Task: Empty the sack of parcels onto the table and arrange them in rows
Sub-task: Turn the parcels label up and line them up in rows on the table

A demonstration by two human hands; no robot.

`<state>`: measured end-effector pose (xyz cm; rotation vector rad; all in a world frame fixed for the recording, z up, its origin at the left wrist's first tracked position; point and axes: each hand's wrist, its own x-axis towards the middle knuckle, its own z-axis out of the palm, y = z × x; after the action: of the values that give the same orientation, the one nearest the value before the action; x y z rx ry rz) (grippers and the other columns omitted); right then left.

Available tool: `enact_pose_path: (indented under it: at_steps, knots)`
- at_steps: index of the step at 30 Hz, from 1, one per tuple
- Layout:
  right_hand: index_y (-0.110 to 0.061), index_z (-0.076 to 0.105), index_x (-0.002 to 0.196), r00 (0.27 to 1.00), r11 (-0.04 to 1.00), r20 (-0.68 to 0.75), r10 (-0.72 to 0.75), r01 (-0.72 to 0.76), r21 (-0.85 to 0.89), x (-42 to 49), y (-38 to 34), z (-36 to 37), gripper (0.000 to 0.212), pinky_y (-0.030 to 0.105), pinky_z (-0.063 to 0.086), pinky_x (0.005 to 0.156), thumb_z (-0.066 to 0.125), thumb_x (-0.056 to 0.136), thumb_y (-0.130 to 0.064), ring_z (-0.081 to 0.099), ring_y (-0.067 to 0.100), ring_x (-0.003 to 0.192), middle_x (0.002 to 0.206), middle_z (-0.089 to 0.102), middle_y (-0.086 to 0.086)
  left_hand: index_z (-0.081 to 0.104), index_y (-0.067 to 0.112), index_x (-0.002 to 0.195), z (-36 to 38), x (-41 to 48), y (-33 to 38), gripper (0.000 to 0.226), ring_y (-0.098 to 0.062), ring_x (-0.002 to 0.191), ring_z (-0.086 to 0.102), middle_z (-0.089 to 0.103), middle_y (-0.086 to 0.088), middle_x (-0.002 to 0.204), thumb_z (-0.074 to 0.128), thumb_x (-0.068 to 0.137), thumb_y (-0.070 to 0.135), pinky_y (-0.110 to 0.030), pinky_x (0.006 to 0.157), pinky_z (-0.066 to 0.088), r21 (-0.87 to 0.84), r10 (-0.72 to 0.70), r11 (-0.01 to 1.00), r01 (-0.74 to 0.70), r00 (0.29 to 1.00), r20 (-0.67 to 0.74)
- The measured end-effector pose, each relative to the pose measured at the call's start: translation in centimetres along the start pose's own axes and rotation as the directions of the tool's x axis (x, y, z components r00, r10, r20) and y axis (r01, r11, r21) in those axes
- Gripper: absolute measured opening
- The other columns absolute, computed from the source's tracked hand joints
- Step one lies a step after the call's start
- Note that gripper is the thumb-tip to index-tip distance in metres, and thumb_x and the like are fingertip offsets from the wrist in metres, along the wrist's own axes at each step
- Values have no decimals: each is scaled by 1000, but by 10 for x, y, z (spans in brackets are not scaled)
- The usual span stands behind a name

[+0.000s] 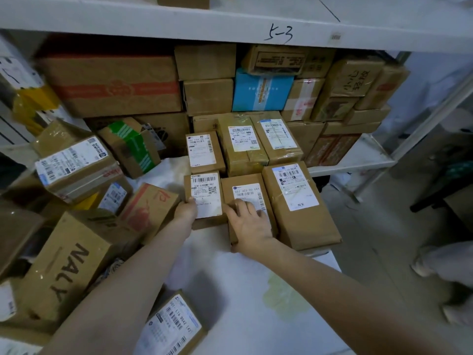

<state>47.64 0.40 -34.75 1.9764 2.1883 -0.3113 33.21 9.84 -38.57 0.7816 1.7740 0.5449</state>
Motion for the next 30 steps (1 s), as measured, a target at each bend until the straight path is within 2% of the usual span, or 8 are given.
enact_pose_path:
  at_steps: [3,7,13,15,17,22,26,30]
  knots:
    - [-19,23,144,999,1000,-10,31,-31,-2,-1,4,-1,102,48,42,98,83,65,-45,29,28,133,143,28,9,53,6,133,2,-9,2,39,-32,120,52,56,-11,132,48,99,25,-33,86,39,42,-9,999,8,999,34]
    - [-18,21,145,999,999,-14,39,-38,20,-5,0,5,97,45,37,104,81,71,-37,22,27,139,150,21,9,58,3,125,-6,-28,-2,40,-34,111,59,62,-16,124,56,87,16,-34,92,49,226,84,971,-72,995,-46]
    - [-14,39,138,1000,981,-8,-30,31,190,-6,-9,-21,64,42,40,99,66,80,-13,36,30,128,137,38,12,64,7,108,-47,-63,3,31,-33,100,62,66,-14,108,59,86,28,-39,82,54,597,444,739,-313,893,-82]
    - [-16,45,135,994,962,-66,-88,102,254,-7,-17,-25,55,40,41,98,60,83,-11,39,29,126,135,41,9,51,5,126,-68,-62,5,53,-36,115,53,54,-18,126,64,81,32,-43,92,51,700,467,669,-250,874,-133]
    - [-18,49,134,987,937,-87,-133,153,315,-8,-26,-26,51,38,43,97,59,84,-12,39,27,125,134,43,7,26,8,144,-86,-59,9,91,-38,129,38,35,-21,142,72,75,44,-45,101,43,804,381,580,-129,916,-128]
    - [-17,56,129,980,892,-77,-185,200,404,-7,-33,-17,42,36,42,100,58,87,-17,41,24,124,131,45,5,-16,15,150,-98,-29,8,137,-45,140,16,11,-30,150,78,62,60,-55,114,16,933,221,355,-61,975,-20]
    - [-18,61,124,983,878,-95,-156,182,442,2,-30,-14,36,35,43,99,56,88,-14,47,23,120,129,50,4,-9,18,151,-95,-16,16,132,-43,136,25,21,-28,146,82,61,53,-51,113,22,880,243,474,-8,962,-123]
    - [-18,65,118,987,853,-101,-122,157,498,10,-36,-16,35,35,45,98,56,85,-9,53,23,116,124,55,4,1,23,152,-100,-23,27,125,-42,136,23,21,-25,147,83,62,50,-48,108,30,604,226,796,-21,937,-266]
